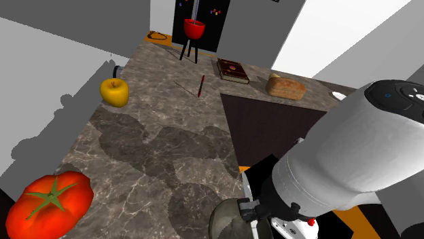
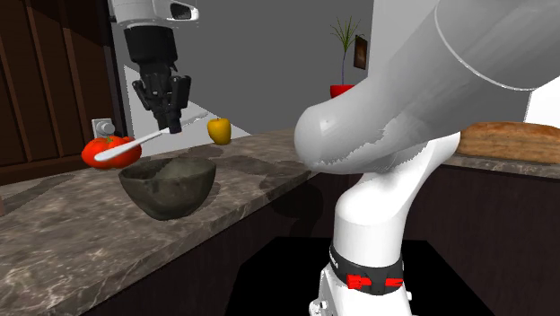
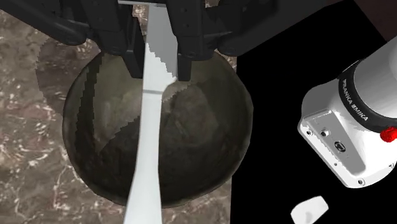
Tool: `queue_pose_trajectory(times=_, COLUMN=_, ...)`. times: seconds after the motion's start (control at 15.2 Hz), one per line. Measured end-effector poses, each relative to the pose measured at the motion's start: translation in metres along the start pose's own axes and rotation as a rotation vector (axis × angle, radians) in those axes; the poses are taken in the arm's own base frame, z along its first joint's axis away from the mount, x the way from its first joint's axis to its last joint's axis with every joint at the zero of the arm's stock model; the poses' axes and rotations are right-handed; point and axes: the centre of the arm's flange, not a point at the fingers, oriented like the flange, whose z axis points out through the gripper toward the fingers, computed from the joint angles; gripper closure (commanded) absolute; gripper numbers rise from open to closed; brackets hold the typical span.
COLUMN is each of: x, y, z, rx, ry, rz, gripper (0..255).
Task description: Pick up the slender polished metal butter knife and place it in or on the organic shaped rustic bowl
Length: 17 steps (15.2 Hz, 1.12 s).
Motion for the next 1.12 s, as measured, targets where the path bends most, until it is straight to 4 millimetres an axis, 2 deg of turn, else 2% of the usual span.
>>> queue_pose_trajectory(times=0.73, x=-0.008, y=-0.002, z=0.059, rx=-0.001, ry=0.0, rz=0.0, gripper=255)
queue_pose_trajectory(times=1.12, x=-0.008, y=-0.002, z=0.064, rx=0.0, ry=0.0, rz=0.0, gripper=255)
